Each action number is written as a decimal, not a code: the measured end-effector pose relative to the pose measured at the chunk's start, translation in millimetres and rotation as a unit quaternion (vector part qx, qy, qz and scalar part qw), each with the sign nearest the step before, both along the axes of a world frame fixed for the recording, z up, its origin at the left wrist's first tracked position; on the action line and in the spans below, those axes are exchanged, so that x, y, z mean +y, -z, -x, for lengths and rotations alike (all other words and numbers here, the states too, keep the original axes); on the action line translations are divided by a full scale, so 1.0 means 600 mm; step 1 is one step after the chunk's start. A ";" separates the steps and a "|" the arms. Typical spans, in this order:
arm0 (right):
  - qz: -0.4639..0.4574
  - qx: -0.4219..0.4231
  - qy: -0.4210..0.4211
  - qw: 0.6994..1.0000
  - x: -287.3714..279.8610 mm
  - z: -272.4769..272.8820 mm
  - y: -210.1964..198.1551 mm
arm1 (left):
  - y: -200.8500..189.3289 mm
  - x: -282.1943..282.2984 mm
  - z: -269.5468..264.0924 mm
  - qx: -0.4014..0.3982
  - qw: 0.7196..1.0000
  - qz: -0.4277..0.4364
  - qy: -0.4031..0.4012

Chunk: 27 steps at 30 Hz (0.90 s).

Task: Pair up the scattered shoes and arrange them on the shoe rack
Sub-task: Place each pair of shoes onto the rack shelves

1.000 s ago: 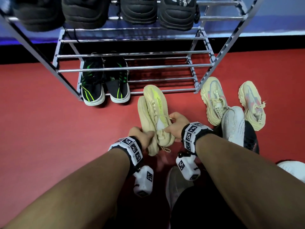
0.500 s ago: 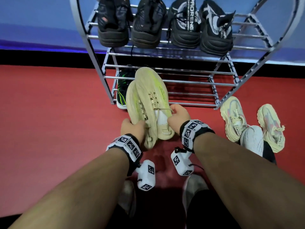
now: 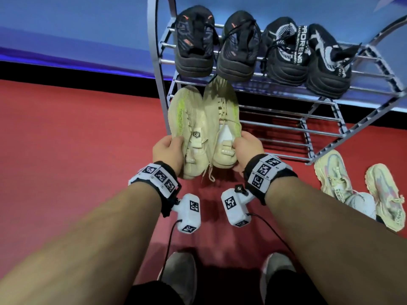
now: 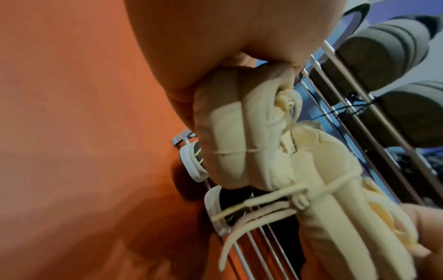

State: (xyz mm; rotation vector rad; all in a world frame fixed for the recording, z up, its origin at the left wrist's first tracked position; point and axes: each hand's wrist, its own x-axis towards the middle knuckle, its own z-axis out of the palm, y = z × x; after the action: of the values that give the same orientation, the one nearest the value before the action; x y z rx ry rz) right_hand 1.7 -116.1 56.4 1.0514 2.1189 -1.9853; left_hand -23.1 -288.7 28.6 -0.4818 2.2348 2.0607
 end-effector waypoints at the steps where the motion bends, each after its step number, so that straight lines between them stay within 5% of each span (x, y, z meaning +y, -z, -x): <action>1: 0.011 0.004 0.003 1.000 0.001 0.008 -0.002 | -0.001 -0.003 0.011 -0.003 1.000 -0.014 0.002; 12: 0.242 0.010 0.033 0.970 0.021 0.014 0.025 | 0.013 0.020 0.040 -0.092 0.960 -0.264 -0.017; 21: 0.236 0.102 0.092 0.962 0.017 0.027 0.028 | -0.014 0.021 0.065 -0.084 0.932 -0.352 -0.017; 27: 0.179 0.074 0.032 0.980 0.017 0.022 0.041 | 0.010 0.027 0.028 -0.137 0.936 -0.309 0.101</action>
State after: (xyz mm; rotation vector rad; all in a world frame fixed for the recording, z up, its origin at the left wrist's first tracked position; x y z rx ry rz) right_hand -11.3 -105.7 32.1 0.9426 1.7056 -2.4243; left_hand -39.8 -272.4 22.6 -0.4238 1.3193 2.2542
